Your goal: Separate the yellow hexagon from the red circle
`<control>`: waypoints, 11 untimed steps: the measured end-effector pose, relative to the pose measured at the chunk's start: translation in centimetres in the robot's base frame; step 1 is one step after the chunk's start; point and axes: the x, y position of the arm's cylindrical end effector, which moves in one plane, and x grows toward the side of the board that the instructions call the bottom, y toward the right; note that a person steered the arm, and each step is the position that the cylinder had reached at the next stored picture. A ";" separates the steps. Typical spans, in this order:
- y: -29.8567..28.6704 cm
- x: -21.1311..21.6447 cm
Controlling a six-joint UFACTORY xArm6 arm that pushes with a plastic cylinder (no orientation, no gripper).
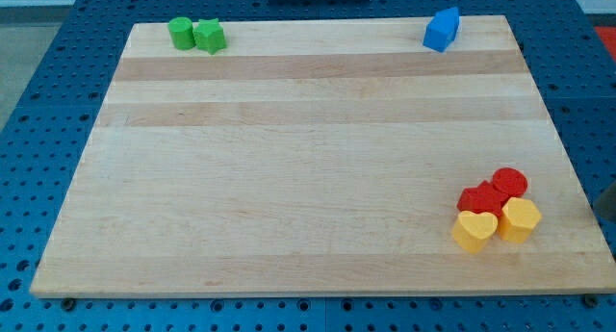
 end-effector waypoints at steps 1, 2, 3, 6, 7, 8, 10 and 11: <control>-0.9 2.8; -1.9 3.7; -3.3 3.7; -5.2 2.0; -6.6 1.9; -8.2 1.9; -11.6 1.9; -12.5 1.5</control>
